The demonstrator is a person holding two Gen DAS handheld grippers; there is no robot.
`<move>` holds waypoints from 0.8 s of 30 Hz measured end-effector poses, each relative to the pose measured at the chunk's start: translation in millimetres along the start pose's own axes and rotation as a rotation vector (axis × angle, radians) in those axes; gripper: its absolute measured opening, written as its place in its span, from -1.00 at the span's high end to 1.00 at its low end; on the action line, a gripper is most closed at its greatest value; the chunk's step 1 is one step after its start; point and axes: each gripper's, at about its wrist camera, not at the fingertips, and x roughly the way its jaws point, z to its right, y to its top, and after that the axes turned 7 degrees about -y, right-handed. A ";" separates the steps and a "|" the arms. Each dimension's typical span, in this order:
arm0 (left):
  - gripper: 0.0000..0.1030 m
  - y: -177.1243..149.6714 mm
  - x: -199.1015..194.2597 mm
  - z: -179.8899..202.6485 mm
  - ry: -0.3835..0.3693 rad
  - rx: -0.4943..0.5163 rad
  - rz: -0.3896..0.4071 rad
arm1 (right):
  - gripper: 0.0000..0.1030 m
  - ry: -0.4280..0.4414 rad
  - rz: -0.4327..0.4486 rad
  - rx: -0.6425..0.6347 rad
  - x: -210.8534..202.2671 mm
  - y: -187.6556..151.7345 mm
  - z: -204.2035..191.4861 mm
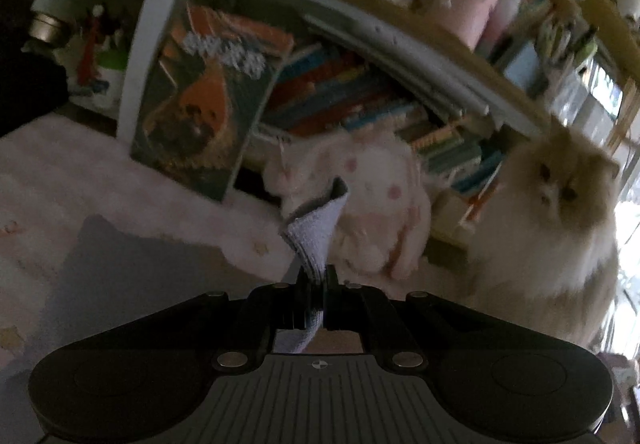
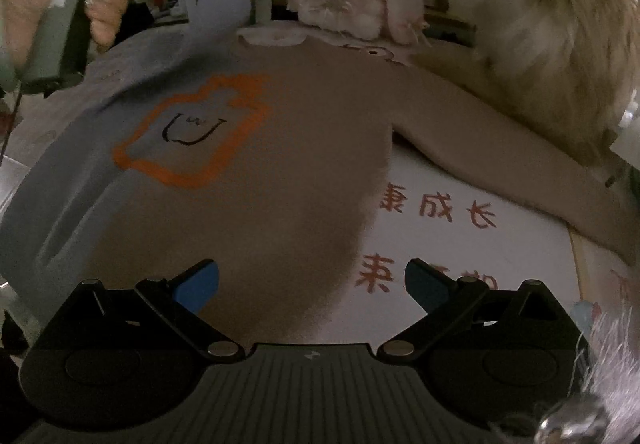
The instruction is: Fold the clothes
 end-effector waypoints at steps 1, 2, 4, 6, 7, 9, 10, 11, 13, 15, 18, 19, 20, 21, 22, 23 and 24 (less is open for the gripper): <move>0.94 -3.7 4.4 1.8 0.003 0.004 -0.011 | -0.95 0.000 -0.003 0.006 0.1 -1.4 3.0; 0.94 -7.3 8.8 3.5 0.006 0.008 -0.021 | -0.95 -0.002 -0.007 0.013 0.4 -2.7 6.3; 0.93 -13.8 15.1 7.7 0.015 0.024 -0.050 | -0.95 -0.006 -0.014 0.028 1.2 -5.2 12.4; 0.91 -20.2 20.5 12.2 0.025 0.041 -0.082 | -0.95 0.000 -0.019 0.041 1.0 -7.5 17.1; 0.88 -23.4 23.3 14.4 0.030 0.050 -0.098 | -0.95 0.002 -0.022 0.046 0.6 -8.8 18.7; 0.72 -29.8 28.8 18.9 0.040 0.067 -0.130 | -0.95 0.007 -0.029 0.053 -0.4 -11.1 21.0; 0.46 -33.0 31.5 21.1 0.045 0.076 -0.146 | -0.95 0.009 -0.032 0.054 -0.4 -11.7 21.3; 0.27 -36.2 34.3 23.4 0.050 0.085 -0.162 | -0.95 0.010 -0.035 0.055 -0.3 -12.0 21.2; -0.17 -39.9 28.1 29.2 0.015 0.097 -0.180 | -0.95 0.013 -0.037 0.054 -0.3 -11.5 20.8; -0.31 -41.7 13.8 34.5 -0.041 0.119 -0.171 | -0.95 0.022 -0.038 0.052 1.0 -9.4 19.0; -0.45 -44.4 -17.9 36.9 -0.101 0.198 -0.145 | -0.95 0.037 -0.040 0.046 3.8 -6.1 14.3; -0.48 -46.1 -28.7 35.6 -0.098 0.235 -0.138 | -0.94 0.041 -0.041 0.043 4.8 -4.8 12.2; -0.49 -48.5 -39.6 32.0 -0.080 0.274 -0.133 | -0.94 0.035 -0.036 0.043 5.3 -4.0 10.3; -0.49 -52.3 -49.7 25.2 -0.032 0.314 -0.134 | -0.94 0.025 -0.030 0.044 5.4 -3.4 8.6; -0.49 -56.5 -59.2 17.2 0.030 0.356 -0.137 | -0.92 0.020 -0.026 0.046 5.9 -2.7 7.2; -0.49 -61.9 -67.7 8.0 0.095 0.396 -0.148 | -0.90 0.021 -0.024 0.053 6.5 -2.4 6.8; -0.49 -68.2 -75.6 -2.1 0.163 0.435 -0.165 | -0.90 0.021 -0.024 0.065 7.1 -2.5 6.5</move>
